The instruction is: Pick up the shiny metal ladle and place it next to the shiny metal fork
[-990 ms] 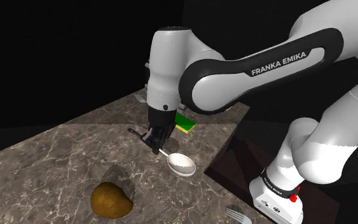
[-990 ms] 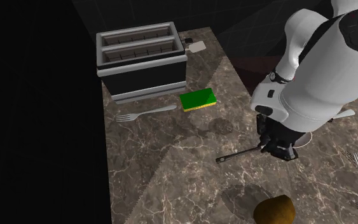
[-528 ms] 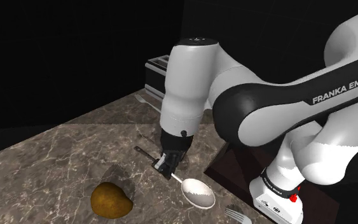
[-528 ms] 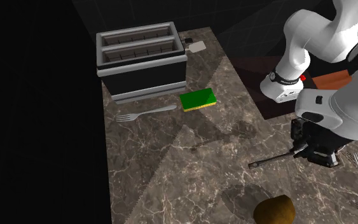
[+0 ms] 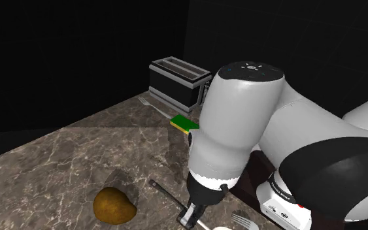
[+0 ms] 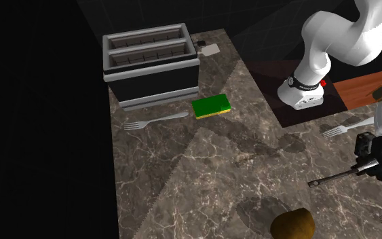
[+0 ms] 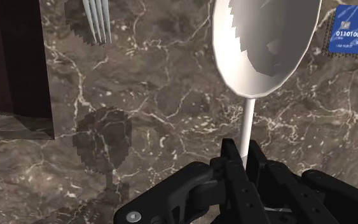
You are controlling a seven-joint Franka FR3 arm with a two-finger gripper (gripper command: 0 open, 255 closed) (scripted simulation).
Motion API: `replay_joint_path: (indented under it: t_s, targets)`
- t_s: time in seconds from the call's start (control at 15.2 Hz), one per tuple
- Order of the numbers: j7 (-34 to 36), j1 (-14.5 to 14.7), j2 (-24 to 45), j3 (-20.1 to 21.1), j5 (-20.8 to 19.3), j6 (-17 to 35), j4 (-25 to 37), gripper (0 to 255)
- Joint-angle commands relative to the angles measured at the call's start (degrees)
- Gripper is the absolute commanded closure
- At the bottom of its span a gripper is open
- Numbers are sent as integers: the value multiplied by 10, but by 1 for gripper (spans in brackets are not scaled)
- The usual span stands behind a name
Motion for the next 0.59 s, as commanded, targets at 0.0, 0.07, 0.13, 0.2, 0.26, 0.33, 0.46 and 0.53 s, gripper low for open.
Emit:
replay_joint_path:
  t_s: [0.0,0.07,0.13,0.2,0.26,0.33,0.46,0.53]
  targets:
    - [26,13,-9,17,9,-4,0,255]
    - [39,19,-13,27,14,-4,1,255]
    - [44,21,-14,31,16,-4,1,255]
    - [44,21,-10,33,16,5,-4,255]
    - [44,21,-7,36,17,13,-10,255]
    - [43,21,-3,38,17,22,-15,255]
    - [43,20,4,44,18,39,-25,255]
    - [43,20,8,46,19,48,-30,255]
